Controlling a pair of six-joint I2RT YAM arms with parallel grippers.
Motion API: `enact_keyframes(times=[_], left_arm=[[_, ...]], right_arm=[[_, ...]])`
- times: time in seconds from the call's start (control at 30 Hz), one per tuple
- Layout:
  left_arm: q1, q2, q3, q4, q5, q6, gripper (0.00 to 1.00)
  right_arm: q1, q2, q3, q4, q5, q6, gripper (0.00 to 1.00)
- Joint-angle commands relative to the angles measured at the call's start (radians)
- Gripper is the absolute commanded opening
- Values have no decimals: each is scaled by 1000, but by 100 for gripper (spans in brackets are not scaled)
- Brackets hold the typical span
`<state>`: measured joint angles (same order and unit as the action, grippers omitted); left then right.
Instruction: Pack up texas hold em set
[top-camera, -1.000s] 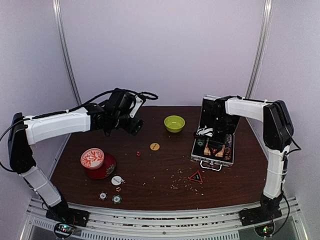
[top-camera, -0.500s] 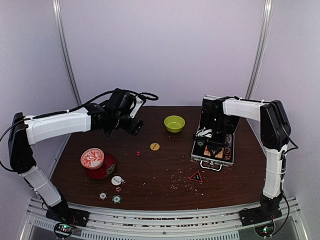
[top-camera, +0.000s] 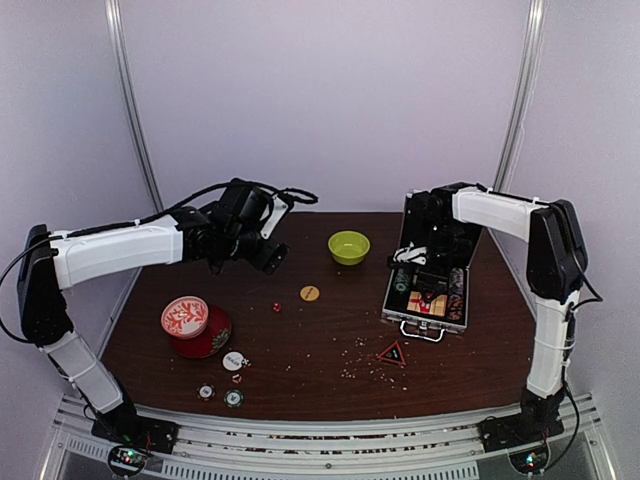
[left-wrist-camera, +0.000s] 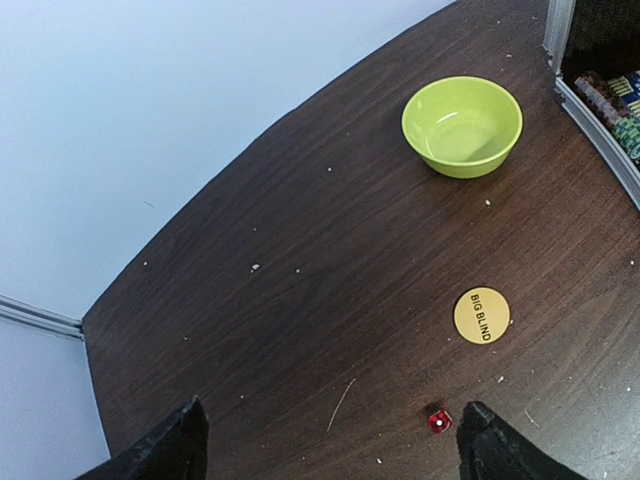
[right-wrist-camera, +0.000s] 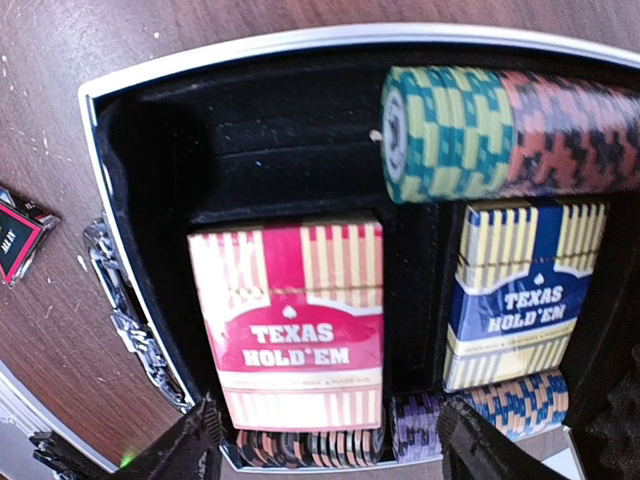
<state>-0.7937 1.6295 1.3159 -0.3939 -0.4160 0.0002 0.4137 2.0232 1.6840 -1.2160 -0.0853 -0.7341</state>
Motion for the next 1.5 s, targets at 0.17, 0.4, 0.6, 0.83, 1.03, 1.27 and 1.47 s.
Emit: enact_keyframes(times=[0.17, 0.4, 0.6, 0.83, 1.03, 1.27, 1.47], left_arm=[[-3, -5, 24, 8, 16, 7, 88], [-4, -4, 26, 6, 25, 4, 88], [-3, -4, 26, 4, 26, 4, 88], [-3, 1, 26, 4, 25, 4, 88], [-3, 3, 26, 4, 19, 4, 88], [-3, 6, 26, 3, 16, 6, 88], [-2, 10, 26, 4, 14, 7, 88]], right_arm=[[-36, -77, -54, -8, 80, -5, 70], [-40, -89, -111, 9, 123, -14, 67], [-39, -70, -178, 124, 214, -14, 63], [-23, -22, -187, 177, 208, -6, 61], [-9, -21, -186, 170, 197, -4, 61], [4, -101, -137, 107, 163, 19, 62], [110, -184, -169, 102, 79, 30, 62]])
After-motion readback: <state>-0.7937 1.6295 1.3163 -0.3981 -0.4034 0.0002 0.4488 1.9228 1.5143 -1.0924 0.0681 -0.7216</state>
